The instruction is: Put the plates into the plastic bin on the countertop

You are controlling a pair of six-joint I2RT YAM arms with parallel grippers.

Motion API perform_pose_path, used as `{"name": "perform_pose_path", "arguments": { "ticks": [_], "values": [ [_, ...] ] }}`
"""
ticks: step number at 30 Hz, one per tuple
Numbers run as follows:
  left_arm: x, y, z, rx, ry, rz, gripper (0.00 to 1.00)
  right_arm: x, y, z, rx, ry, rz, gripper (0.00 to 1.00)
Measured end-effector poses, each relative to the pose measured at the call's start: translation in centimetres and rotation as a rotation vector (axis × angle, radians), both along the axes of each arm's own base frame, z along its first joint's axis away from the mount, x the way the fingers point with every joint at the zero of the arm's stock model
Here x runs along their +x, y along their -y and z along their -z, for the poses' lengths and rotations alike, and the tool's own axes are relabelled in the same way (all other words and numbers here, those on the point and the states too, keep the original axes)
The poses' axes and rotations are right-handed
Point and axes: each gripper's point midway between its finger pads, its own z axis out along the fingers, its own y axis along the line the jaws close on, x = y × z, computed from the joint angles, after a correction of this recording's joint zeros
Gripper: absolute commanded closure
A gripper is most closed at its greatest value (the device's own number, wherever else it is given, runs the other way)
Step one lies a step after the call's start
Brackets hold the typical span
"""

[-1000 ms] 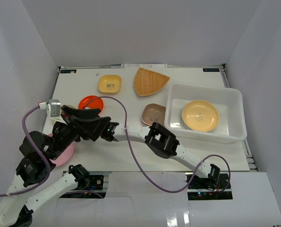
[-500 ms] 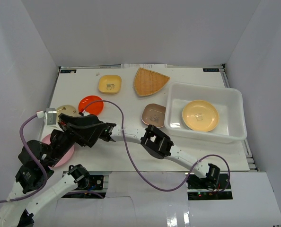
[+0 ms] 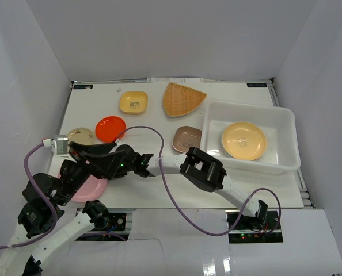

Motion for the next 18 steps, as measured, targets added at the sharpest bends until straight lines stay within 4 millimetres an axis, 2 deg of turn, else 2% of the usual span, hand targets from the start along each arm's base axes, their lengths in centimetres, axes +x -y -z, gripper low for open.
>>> {"name": "perform_pose_path", "arguments": {
  "ticks": [4, 11, 15, 18],
  "values": [
    [0.2, -0.2, 0.2, 0.011, -0.001, -0.016, 0.02, 0.0, 3.2, -0.6, -0.042, 0.057, 0.027, 0.92],
    [1.0, -0.7, -0.3, 0.045, 0.01, -0.064, 0.02, 1.0, 10.0, -3.0, -0.136, 0.226, 0.087, 0.92],
    [1.5, -1.4, -1.0, 0.06, 0.024, -0.118, 0.02, 2.5, 13.3, -5.8, -0.157, 0.322, 0.132, 0.92],
    [1.7, -2.1, -1.8, 0.059, 0.039, -0.151, 0.02, 5.3, 18.0, -9.8, -0.142, 0.388, 0.222, 0.92]
  ]
}}
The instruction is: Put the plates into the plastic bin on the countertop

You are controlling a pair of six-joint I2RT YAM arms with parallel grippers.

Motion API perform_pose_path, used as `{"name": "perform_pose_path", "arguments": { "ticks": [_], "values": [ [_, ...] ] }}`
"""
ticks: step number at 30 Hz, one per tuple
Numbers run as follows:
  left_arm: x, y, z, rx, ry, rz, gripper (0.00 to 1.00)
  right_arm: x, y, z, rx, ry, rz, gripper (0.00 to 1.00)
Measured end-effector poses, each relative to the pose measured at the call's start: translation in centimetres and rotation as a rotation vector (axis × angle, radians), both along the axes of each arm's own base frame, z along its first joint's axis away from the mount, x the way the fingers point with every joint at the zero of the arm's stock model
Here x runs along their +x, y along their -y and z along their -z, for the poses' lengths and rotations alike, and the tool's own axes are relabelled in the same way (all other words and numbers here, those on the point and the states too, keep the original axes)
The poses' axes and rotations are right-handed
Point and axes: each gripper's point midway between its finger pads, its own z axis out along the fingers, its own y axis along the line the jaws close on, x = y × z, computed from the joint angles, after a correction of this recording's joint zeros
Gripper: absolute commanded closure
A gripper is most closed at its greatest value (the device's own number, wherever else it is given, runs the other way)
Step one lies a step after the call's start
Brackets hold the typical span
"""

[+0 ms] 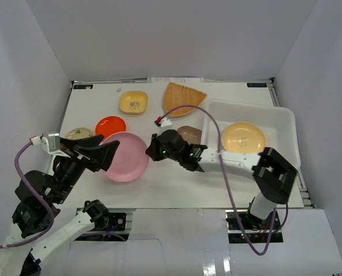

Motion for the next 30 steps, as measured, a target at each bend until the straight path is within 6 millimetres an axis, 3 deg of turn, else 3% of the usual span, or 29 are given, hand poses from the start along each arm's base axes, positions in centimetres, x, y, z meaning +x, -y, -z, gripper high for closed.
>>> {"name": "perform_pose_path", "arguments": {
  "ticks": [3, 6, 8, 11, 14, 18, 20, 25, 28, 29, 30],
  "values": [
    [0.2, -0.3, -0.4, -0.002, 0.008, -0.019, 0.02, 4.1, 6.1, -4.2, 0.039, 0.076, 0.141, 0.92],
    [0.7, 0.1, -0.2, 0.008, -0.003, -0.021, 0.02, 8.7, 14.1, -9.1, 0.088, 0.178, 0.345, 0.92],
    [1.5, 0.9, 0.3, 0.023, -0.026, -0.02, 0.02, 10.5, 19.2, -11.5, 0.108, 0.234, 0.462, 0.92],
    [3.5, 3.0, 2.4, 0.071, -0.107, -0.016, 0.02, 11.6, 26.3, -12.8, 0.085, 0.283, 0.618, 0.92],
    [6.0, 5.7, 5.8, 0.128, -0.229, -0.014, 0.02, 12.3, 33.8, -11.4, -0.001, 0.285, 0.782, 0.92],
    [9.3, 9.2, 11.5, 0.199, -0.38, -0.02, 0.02, 12.0, 42.7, -6.8, -0.134, 0.188, 0.967, 0.92],
    [10.9, 10.8, 14.5, 0.243, -0.45, -0.029, 0.03, 11.0, 45.8, -4.2, -0.185, 0.115, 1.033, 0.92],
    [14.8, 13.6, 21.5, 0.341, -0.584, -0.081, 0.04, 8.9, 48.6, 0.0, -0.226, -0.023, 1.083, 0.92],
    [17.1, 14.0, 24.3, 0.372, -0.643, -0.126, 0.04, 8.4, 49.2, 1.5, -0.225, -0.084, 1.098, 0.77],
    [18.3, 13.9, 25.1, 0.367, -0.66, -0.145, 0.04, 8.3, 49.3, 1.8, -0.222, -0.098, 1.103, 0.64],
    [19.4, 13.7, 25.7, 0.358, -0.675, -0.161, 0.05, 8.3, 49.4, 1.8, -0.213, -0.103, 1.11, 0.58]
  ]
}}
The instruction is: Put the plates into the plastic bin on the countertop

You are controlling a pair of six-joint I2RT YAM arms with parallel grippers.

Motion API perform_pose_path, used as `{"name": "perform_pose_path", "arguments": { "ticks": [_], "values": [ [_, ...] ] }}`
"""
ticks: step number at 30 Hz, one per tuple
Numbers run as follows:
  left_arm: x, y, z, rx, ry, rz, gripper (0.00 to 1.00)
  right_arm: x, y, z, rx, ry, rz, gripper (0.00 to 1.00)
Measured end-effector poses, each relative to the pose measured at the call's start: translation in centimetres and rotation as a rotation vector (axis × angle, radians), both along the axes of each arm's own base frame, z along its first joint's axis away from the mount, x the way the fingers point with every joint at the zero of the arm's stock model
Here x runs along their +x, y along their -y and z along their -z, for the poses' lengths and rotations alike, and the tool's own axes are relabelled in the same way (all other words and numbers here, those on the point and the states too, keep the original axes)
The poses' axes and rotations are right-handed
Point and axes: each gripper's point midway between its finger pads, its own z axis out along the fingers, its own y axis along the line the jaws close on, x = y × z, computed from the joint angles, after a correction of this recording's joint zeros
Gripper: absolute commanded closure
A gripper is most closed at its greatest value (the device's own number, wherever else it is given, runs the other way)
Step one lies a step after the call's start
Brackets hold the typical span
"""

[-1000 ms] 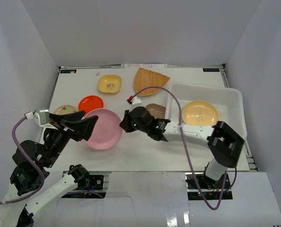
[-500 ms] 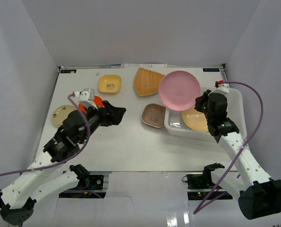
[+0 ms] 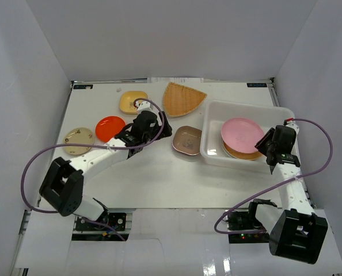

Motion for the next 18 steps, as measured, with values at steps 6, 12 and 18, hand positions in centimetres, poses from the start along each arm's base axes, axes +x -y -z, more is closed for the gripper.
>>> {"name": "perform_pose_path", "arguments": {
  "ticks": [6, 12, 18],
  "values": [
    [7.2, -1.6, 3.0, -0.061, -0.06, -0.107, 0.08, 0.3, -0.8, -2.3, 0.038, 0.094, -0.029, 0.25],
    [12.3, -1.2, 6.4, -0.143, -0.109, -0.128, 0.1, 0.8, -4.1, -6.8, 0.112, 0.279, -0.185, 0.24],
    [16.3, 0.8, 8.9, -0.197, -0.121, -0.134, 0.11, -0.1, -7.8, -7.2, 0.175, 0.349, -0.337, 0.24]
  ]
}}
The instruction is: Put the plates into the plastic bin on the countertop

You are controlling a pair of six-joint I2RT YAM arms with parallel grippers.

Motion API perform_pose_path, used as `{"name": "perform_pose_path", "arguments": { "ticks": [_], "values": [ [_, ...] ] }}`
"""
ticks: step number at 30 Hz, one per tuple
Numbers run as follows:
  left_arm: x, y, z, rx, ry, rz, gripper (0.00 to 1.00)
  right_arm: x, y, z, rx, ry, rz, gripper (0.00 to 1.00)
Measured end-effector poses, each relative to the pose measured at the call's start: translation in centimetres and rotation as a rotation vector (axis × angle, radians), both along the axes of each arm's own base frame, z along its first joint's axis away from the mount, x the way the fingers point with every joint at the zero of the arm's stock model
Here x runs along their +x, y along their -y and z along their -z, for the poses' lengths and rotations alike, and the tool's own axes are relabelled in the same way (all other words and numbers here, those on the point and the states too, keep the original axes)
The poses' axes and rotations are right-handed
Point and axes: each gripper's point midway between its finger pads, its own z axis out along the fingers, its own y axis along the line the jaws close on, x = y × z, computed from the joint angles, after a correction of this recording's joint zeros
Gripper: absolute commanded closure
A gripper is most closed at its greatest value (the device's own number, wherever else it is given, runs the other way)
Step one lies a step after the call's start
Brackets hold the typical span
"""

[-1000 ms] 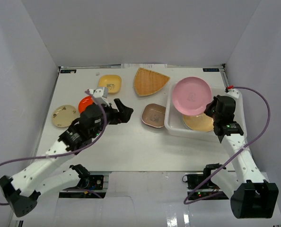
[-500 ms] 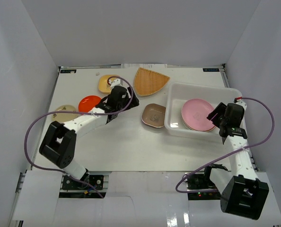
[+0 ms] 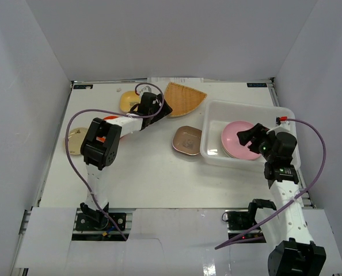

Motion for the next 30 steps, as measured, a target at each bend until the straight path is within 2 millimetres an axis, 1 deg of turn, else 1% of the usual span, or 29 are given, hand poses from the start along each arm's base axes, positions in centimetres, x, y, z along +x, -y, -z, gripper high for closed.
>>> {"name": "perform_pose_path", "arguments": {
  "ticks": [4, 5, 6, 8, 9, 10, 12, 13, 15, 16, 17, 19, 22, 25, 27, 30],
  "values": [
    [3.0, 1.8, 1.6, -0.054, 0.0, -0.006, 0.18, -0.6, -2.6, 1.1, 0.01, -0.022, -0.098, 0.23],
    [3.7, 2.3, 1.6, -0.074, 0.009, -0.002, 0.2, -0.7, -3.1, 1.1, 0.009, -0.022, -0.12, 0.23],
    [4.4, 2.8, 1.4, -0.092, 0.019, -0.003, 0.29, -0.8, -3.7, 1.0, 0.007, -0.017, -0.143, 0.23],
    [5.2, 3.3, 1.8, -0.116, 0.02, -0.003, 0.43, -0.9, -4.6, 0.8, 0.002, -0.002, -0.179, 0.23],
    [5.4, 3.4, 2.0, -0.127, 0.018, -0.005, 0.48, -0.9, -4.9, 0.7, 0.0, 0.003, -0.193, 0.23],
    [5.6, 3.4, 2.3, -0.137, 0.018, -0.009, 0.59, -0.9, -5.1, 0.6, -0.002, 0.009, -0.203, 0.23],
    [5.5, 3.0, 2.7, -0.152, 0.007, -0.018, 0.69, -0.8, -5.2, 0.6, -0.003, 0.012, -0.214, 0.23],
    [5.5, 2.9, 2.9, -0.166, 0.007, -0.021, 0.79, -0.8, -5.3, 0.6, -0.002, 0.012, -0.218, 0.23],
    [5.6, 2.7, 2.6, -0.209, 0.017, -0.033, 0.87, -0.7, -5.4, 0.7, -0.004, 0.01, -0.226, 0.23],
    [5.6, 2.7, 2.2, -0.228, 0.03, -0.031, 0.97, -0.7, -5.5, 0.8, -0.004, 0.007, -0.232, 0.23],
    [5.5, 2.7, 1.8, -0.241, 0.042, -0.024, 1.0, -0.8, -5.7, 0.9, -0.003, 0.004, -0.241, 0.23],
    [5.1, 2.2, 1.6, -0.249, 0.046, -0.032, 1.0, -0.9, -6.0, 1.0, 0.001, 0.001, -0.259, 0.23],
    [3.8, 1.6, 1.6, -0.256, 0.047, -0.037, 1.0, -1.1, -6.9, 1.0, 0.001, 0.002, -0.3, 0.21],
    [2.4, 0.9, 0.6, -0.257, 0.056, -0.037, 1.0, -1.5, -8.0, 0.8, 0.002, 0.014, -0.348, 0.18],
    [1.7, 0.5, -1.2, -0.261, 0.082, -0.033, 1.0, -1.9, -8.7, 0.6, 0.006, 0.019, -0.38, 0.16],
    [0.7, -0.1, -5.7, -0.259, 0.168, -0.012, 1.0, -2.3, -10.0, 0.3, 0.011, 0.02, -0.434, 0.13]
  ]
}}
